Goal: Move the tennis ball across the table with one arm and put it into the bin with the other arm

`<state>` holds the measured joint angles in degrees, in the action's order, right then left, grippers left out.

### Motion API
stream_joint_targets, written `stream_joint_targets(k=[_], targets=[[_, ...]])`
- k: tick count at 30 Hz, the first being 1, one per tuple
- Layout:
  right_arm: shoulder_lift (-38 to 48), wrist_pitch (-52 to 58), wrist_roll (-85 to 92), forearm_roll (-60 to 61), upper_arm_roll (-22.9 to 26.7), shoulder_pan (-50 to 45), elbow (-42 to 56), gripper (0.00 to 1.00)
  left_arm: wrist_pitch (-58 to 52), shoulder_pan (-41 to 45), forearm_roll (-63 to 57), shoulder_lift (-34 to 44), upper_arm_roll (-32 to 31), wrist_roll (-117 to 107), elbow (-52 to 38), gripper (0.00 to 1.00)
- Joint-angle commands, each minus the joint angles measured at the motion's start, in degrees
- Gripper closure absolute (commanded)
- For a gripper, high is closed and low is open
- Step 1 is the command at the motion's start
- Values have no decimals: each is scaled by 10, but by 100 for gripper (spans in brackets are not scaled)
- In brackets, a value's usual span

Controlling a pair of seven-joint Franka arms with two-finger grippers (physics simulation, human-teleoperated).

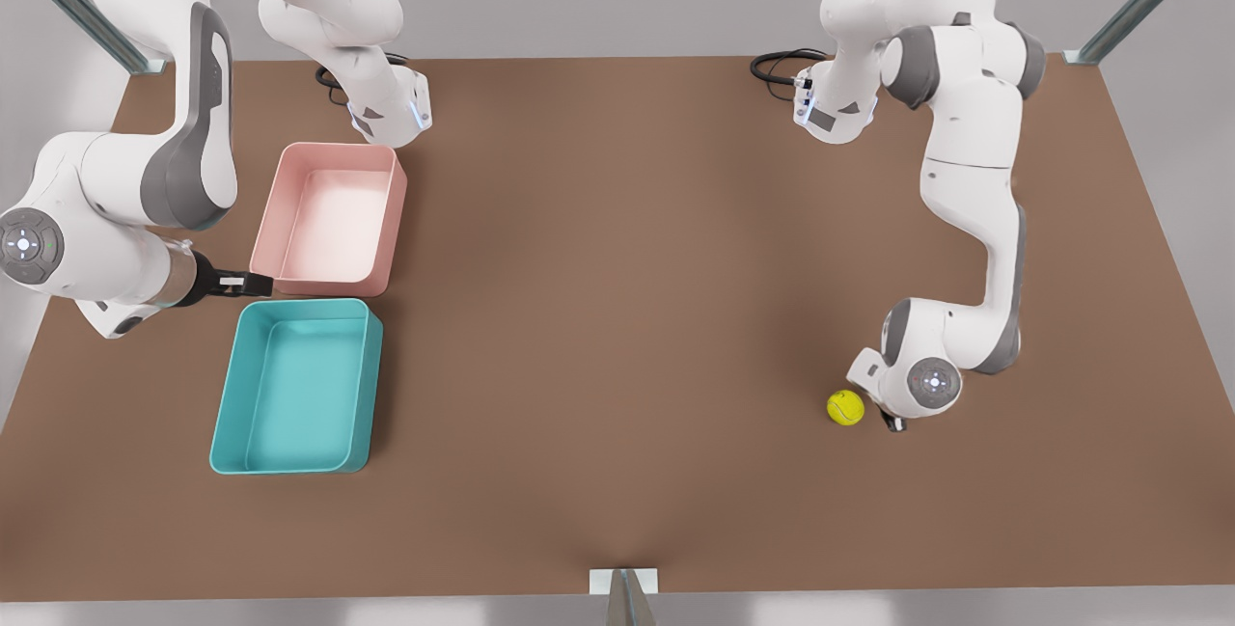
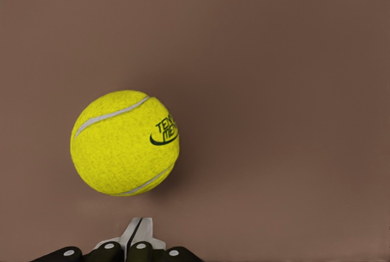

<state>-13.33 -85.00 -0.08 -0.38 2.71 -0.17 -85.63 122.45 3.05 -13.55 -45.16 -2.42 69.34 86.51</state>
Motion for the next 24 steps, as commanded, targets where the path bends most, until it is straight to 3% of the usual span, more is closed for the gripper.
stream_joint_targets(k=[1, 7, 12, 24], targets=[[1, 0, 2, 0, 0, 0, 0, 0, -13, 1, -2, -2, 0, 98, 0, 79], [0, -1, 3, 0, 0, 0, 0, 0, -7, -8, -40, -14, 1, 206, -2, 79], [0, -1, 2, 0, 0, 0, 0, 0, -7, -8, 51, -13, 1, 180, -6, 79], [-5, -2, 3, -1, -1, -2, 0, 0, 1, -6, 38, -19, 1, 229, -11, 79]])
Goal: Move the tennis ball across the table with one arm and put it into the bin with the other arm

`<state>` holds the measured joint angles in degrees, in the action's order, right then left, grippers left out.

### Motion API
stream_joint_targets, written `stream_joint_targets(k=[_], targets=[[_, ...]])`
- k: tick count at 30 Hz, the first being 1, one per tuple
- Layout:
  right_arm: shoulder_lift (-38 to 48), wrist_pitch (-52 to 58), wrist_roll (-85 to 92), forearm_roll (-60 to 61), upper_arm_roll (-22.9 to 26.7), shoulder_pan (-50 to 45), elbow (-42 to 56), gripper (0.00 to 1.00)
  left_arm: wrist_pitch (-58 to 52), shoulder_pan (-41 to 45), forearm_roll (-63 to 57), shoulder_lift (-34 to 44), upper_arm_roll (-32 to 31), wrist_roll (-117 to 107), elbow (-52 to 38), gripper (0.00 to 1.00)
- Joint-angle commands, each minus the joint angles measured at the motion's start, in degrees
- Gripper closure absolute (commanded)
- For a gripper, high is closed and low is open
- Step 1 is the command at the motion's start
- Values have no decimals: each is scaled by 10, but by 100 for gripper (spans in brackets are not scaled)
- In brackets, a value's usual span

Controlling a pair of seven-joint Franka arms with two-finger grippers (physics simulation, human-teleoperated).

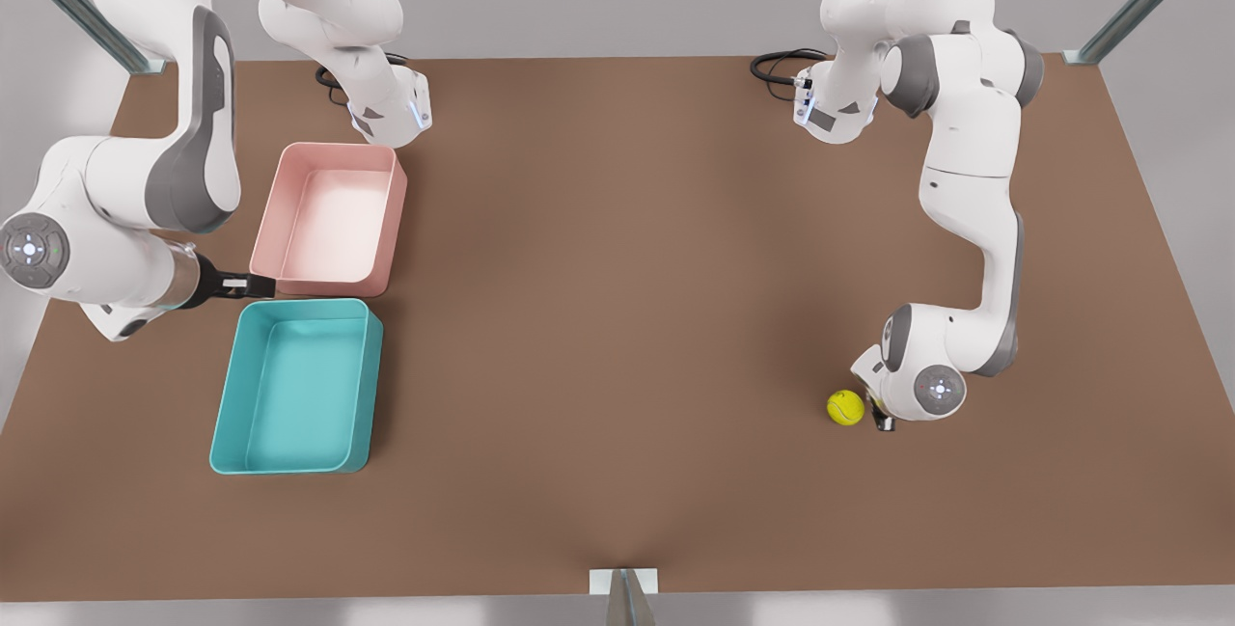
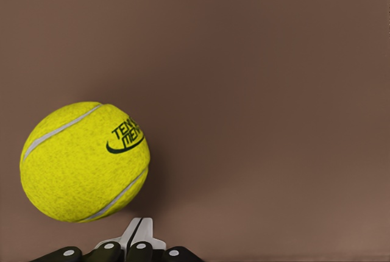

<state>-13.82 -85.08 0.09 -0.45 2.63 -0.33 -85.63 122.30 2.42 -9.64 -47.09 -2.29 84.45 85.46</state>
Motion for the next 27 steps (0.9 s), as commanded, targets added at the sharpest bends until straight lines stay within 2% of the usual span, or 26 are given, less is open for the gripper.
stream_joint_targets(k=[1, 4, 6, 8, 10, 12, 13, 14, 17, 18, 19, 20, 21, 22, 23, 24, 27], targets=[[0, -1, 1, 0, 0, 0, 0, 0, 2, 0, 0, 1, 0, 78, 0, 79], [0, -1, 1, 0, 0, 0, 0, 0, 3, 6, 2, 1, -1, 60, -5, 79], [0, -1, 1, 1, 0, 0, 0, 0, 3, 25, 2, -14, -1, -3, -38, 79], [0, -1, 1, 0, 0, 0, 0, 0, -2, 101, 14, -15, 1, -278, -59, 79], [0, -1, 1, 0, 0, -1, 0, 0, -107, 134, 172, 0, 29, -427, -124, 79], [0, -1, 1, 0, 0, -1, 0, 0, -144, 137, 386, 32, 106, -443, -90, 79], [0, -1, 1, 0, 0, -1, 0, 0, -142, 157, 394, 73, 111, -491, -36, 79], [0, -1, 1, 0, 0, -1, 0, 0, -141, 154, 373, 73, 113, -517, -36, 79], [-1, -1, 1, 0, 0, -1, 0, 0, -179, 160, 203, 108, 108, -605, -46, 79], [-1, -1, 1, 0, 0, -1, 0, 0, -278, 149, 127, 151, 107, -649, -72, 74], [-1, -1, 1, 1, 0, -1, 0, 0, -386, 117, 64, 197, 63, -709, -123, 70], [-1, -2, 1, 1, 0, -1, 0, 0, -468, 87, 53, 241, 33, -738, -153, 67], [-13, -4, 1, 4, -1, -2, 7, 0, -496, 71, 54, 286, 23, -740, -156, 4], [-38, -17, 0, 25, -2, -12, 26, 0, -490, 53, 60, 312, 23, -855, -149, 0], [-62, -21, -4, 29, -2, -29, 58, 0, -474, 52, 66, 342, 23, -975, -133, 0], [-113, -30, -11, 33, -2, -53, 111, 0, -475, 51, 74, 362, 25, -958, -110, 0], [-189, -146, -88, 34, -3, -101, 123, 0, -486, 48, 99, 350, 43, -934, -108, 0]])
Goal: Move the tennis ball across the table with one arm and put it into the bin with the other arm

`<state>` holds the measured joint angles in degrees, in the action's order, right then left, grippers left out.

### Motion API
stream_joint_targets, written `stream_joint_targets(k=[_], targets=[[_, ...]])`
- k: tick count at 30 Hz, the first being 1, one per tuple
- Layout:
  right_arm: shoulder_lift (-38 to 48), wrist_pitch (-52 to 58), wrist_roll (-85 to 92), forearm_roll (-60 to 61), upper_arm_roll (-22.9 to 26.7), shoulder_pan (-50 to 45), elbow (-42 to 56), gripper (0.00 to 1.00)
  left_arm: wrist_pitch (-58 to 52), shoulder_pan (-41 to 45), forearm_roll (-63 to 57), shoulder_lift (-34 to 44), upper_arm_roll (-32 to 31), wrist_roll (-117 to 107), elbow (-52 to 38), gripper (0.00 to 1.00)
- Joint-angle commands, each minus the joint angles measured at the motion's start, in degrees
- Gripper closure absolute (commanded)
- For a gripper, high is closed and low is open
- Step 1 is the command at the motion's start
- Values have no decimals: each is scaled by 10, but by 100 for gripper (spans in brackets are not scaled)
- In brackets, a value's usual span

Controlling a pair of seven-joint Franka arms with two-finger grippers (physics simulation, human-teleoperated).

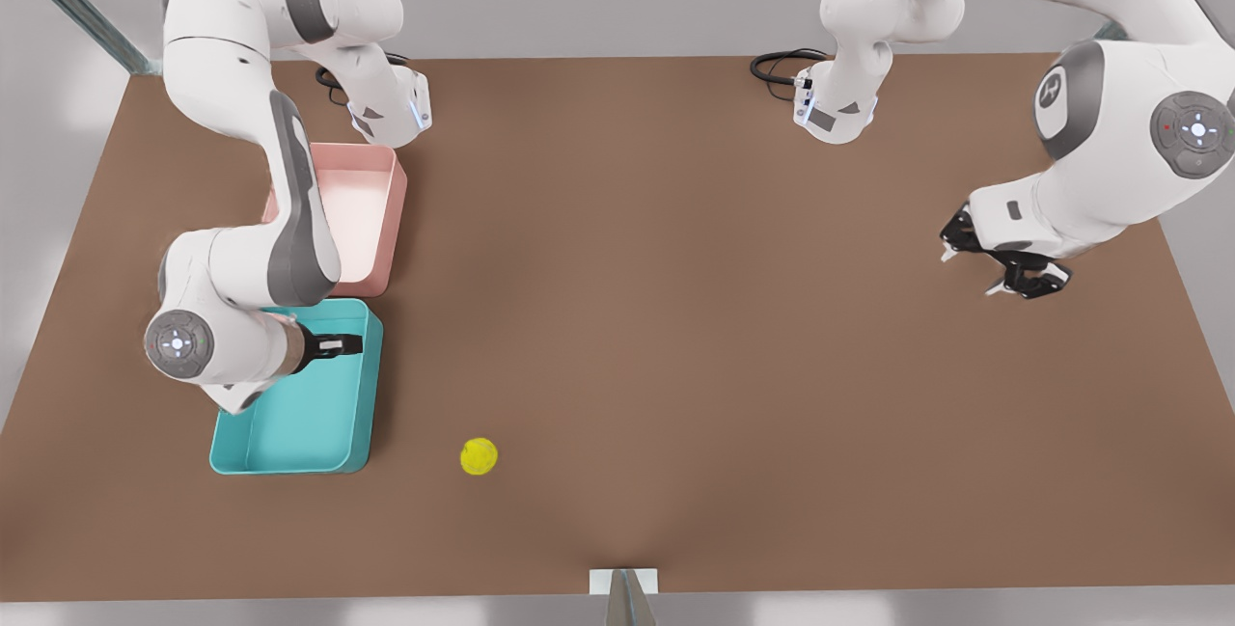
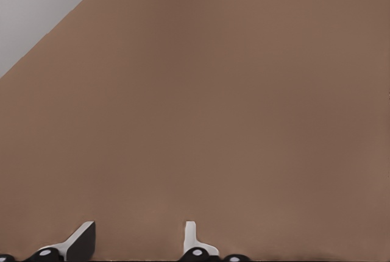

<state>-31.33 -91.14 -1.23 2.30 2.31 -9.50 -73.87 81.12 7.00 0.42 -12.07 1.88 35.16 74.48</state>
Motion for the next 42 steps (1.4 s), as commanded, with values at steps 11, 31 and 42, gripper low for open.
stream_joint_targets(k=[11, 31, 42], targets=[[-176, -272, -85, 54, 2, -11, 124, 0, -104, -1, -2, -3, -15, -446, 3, 0], [-235, -344, -39, 49, -2, 3, 109, 0, -108, -3, -1, -3, -15, -445, 8, 0], [-235, -343, -40, 46, -1, -9, 88, 0, -109, -3, 1, -4, -15, -443, 13, 0]])
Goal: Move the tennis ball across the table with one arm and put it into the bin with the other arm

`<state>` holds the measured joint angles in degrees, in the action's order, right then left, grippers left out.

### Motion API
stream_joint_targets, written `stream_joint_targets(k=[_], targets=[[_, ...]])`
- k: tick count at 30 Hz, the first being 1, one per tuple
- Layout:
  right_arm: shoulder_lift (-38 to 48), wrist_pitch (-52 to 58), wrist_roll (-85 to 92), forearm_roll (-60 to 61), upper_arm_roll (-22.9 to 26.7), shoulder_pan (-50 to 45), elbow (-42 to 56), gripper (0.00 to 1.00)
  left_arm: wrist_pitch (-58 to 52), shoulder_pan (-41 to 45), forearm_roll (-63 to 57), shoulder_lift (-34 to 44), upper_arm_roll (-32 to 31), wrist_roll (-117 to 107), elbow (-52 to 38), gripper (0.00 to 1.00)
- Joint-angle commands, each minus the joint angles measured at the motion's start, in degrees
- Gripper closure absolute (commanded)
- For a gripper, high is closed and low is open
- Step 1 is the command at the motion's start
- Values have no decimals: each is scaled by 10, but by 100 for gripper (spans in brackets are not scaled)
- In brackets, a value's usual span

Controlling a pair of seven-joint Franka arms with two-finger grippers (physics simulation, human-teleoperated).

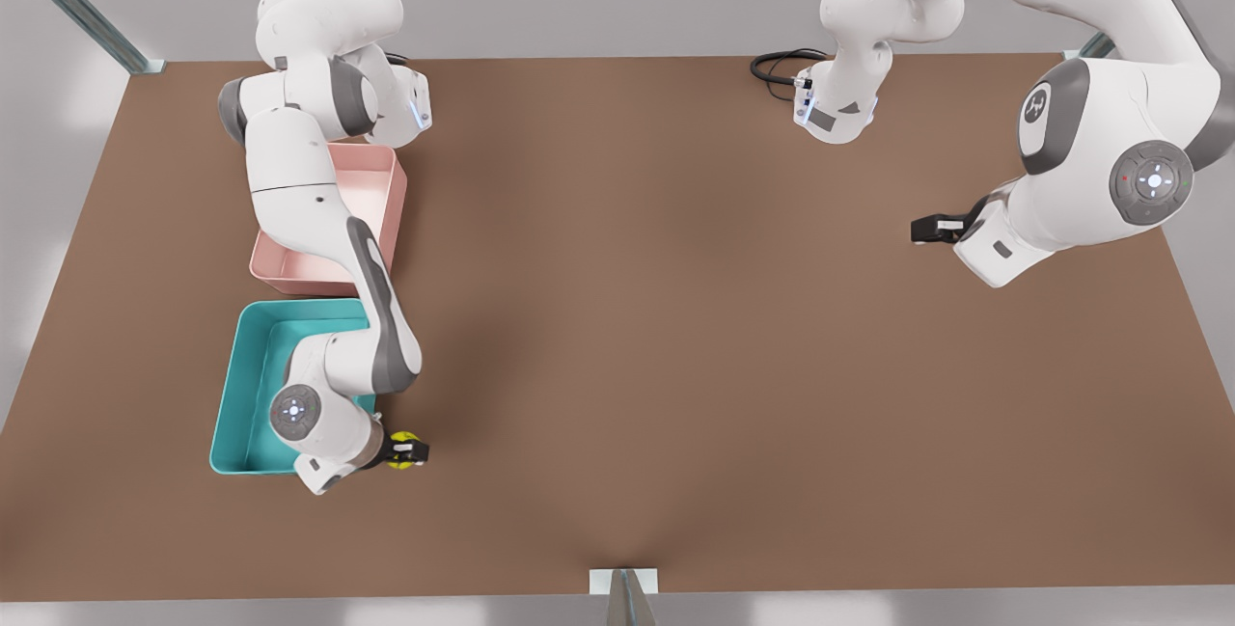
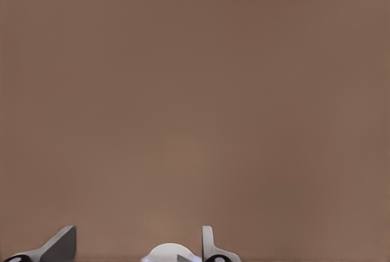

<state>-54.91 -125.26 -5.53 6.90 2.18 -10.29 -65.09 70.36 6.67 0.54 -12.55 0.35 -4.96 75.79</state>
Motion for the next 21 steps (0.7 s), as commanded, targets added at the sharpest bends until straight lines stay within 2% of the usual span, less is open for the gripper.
stream_joint_targets(k=[1, 21], targets=[[1, -2, 4, 0, 0, -1, -3, 0, -1, -1, 0, 1, 0, -42, 1, 0], [-20, -7, 3, -25, 1, -6, -12, 0, 2, -17, 13, -5, 0, -40, 0, 0]])
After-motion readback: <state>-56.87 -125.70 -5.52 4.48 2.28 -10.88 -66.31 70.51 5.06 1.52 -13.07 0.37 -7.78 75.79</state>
